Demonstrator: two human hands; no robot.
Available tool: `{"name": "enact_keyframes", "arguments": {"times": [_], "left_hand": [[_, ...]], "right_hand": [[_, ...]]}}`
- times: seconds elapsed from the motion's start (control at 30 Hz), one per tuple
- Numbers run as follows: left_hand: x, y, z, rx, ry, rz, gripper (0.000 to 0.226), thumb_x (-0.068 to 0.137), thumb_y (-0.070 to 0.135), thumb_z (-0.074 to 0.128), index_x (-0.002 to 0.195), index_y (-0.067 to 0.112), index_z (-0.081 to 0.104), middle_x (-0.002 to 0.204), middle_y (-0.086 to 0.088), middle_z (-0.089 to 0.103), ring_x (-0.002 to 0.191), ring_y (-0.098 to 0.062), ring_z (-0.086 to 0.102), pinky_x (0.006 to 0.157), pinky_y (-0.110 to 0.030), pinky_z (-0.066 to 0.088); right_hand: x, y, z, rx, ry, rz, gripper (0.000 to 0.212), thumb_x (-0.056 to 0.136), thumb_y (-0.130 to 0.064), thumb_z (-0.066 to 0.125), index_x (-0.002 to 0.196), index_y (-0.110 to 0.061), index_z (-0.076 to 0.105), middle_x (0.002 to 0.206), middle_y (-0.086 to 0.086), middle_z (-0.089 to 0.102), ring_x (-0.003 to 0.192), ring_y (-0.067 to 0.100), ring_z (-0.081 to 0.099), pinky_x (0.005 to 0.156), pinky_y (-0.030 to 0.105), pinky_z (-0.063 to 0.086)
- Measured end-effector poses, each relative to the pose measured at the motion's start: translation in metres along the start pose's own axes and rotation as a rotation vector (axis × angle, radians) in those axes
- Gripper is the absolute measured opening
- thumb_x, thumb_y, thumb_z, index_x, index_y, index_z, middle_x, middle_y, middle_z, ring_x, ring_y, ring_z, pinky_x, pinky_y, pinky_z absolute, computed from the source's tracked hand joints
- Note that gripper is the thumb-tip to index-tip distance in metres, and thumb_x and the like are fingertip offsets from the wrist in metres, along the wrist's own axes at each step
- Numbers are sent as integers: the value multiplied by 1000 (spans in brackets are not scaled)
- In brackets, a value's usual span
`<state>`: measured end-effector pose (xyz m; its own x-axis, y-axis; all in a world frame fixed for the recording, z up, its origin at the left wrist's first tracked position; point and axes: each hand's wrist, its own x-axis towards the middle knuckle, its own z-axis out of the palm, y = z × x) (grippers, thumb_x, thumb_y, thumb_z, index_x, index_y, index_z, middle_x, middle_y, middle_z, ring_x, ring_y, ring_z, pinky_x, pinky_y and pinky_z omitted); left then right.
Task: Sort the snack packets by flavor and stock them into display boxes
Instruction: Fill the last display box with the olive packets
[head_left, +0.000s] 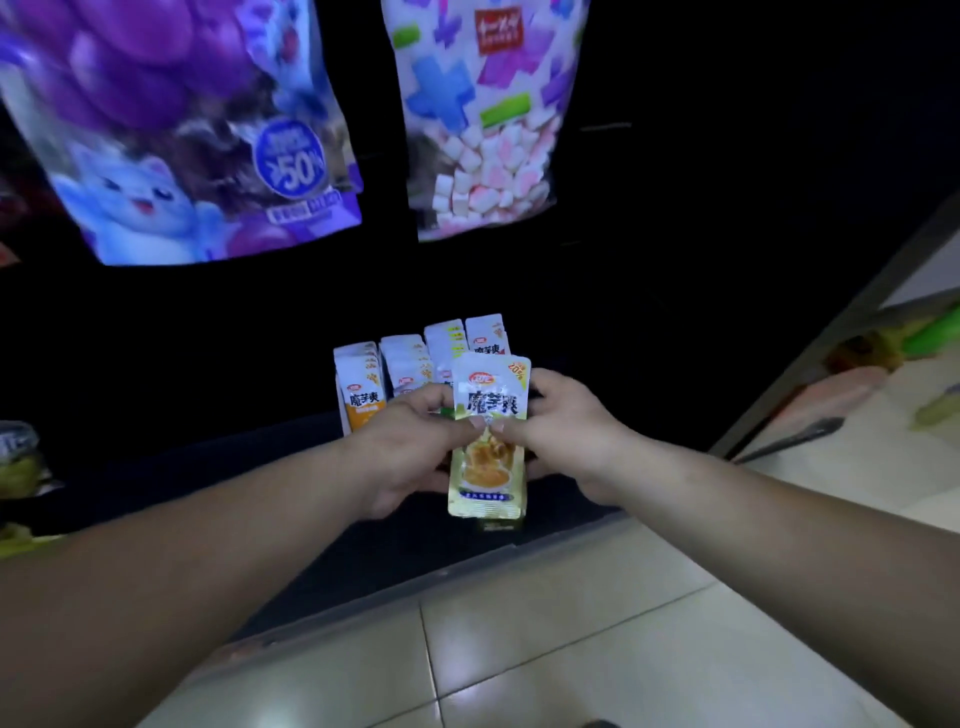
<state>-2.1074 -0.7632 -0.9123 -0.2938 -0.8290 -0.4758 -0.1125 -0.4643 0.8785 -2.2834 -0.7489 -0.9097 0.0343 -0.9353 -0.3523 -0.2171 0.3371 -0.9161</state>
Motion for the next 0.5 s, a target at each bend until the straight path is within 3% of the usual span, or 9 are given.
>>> {"name": "enact_keyframes", "arguments": {"times": [0.13, 0.2, 0.23, 0.37, 0.5], "left_hand": [[-16, -4, 14, 88, 53, 37, 11, 100, 15, 67, 111, 13, 67, 102, -9, 80, 95, -27, 78, 85, -58, 62], [-22, -15, 19, 122, 66, 73, 7, 99, 16, 68, 106, 15, 66, 98, -8, 80, 91, -26, 78, 83, -56, 63], [-23, -22, 19, 114, 71, 91, 7, 99, 16, 69, 105, 15, 66, 97, -8, 80, 90, -26, 78, 83, -54, 63], [-24, -37, 9, 137, 84, 139, 8, 96, 19, 73, 102, 18, 68, 96, -10, 78, 88, -24, 78, 77, -39, 64], [-23, -40, 2, 259, 106, 187, 7, 96, 22, 73, 101, 22, 68, 94, -13, 76, 80, -17, 72, 64, -26, 57]], "right_hand": [[-19, -5, -1, -19, 40, -19, 57, 85, 2, 78, 123, -33, 54, 109, -3, 76, 98, 21, 74, 80, 51, 63], [-25, -5, -2, -63, 22, -4, 82, 81, 6, 79, 126, -51, 42, 111, -7, 73, 96, 19, 73, 64, 42, 63], [-26, -4, -1, -95, 10, -4, 84, 82, 6, 79, 127, -54, 42, 109, -9, 73, 95, 18, 74, 60, 39, 62], [-27, -9, 5, -225, 45, -34, 47, 93, -2, 69, 124, -36, 60, 101, -6, 77, 94, 21, 74, 72, 47, 64], [-24, -10, 6, -359, 38, -96, 28, 92, -5, 70, 104, -26, 56, 95, -3, 74, 86, 19, 72, 65, 44, 65]]}}
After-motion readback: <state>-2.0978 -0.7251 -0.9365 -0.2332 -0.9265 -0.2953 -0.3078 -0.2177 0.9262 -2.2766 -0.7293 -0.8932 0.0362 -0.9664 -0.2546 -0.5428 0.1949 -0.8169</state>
